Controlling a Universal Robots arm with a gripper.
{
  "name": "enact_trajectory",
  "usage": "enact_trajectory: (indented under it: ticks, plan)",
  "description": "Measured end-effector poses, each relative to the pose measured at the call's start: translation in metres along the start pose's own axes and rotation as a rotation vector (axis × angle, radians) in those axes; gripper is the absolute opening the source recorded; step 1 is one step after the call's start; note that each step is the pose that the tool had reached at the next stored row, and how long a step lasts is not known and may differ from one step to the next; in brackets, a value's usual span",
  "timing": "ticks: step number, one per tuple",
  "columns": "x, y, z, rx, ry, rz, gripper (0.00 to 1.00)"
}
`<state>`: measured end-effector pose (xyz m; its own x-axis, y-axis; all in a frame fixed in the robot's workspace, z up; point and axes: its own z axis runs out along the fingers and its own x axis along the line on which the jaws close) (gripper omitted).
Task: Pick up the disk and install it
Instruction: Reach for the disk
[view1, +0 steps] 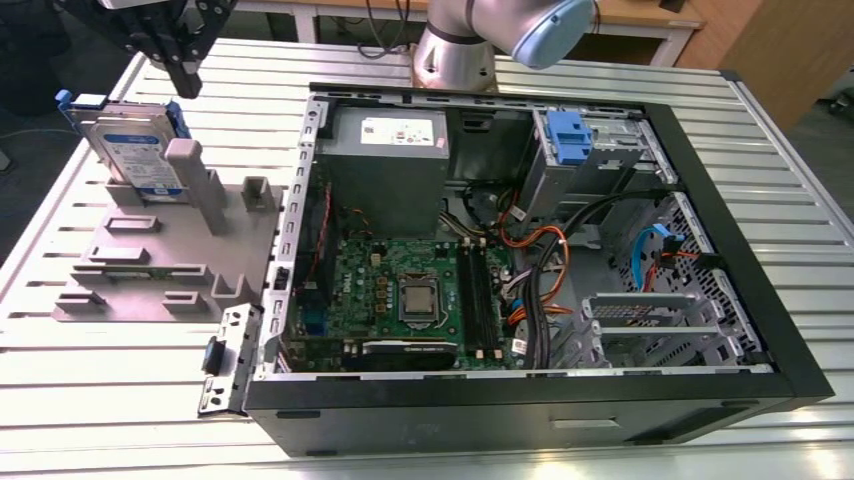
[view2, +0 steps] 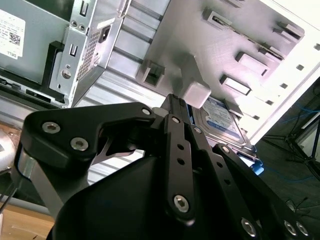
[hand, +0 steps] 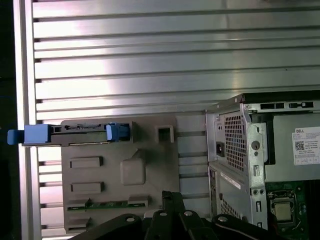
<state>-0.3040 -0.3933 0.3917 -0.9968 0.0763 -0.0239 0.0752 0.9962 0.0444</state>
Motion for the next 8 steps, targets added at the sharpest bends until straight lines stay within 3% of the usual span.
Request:
enact_trajectory:
  ticks: [8]
  plan:
    - [0.0109, 0.0003, 0.0000, 0.0001, 0.0001, 0.000, 0.11]
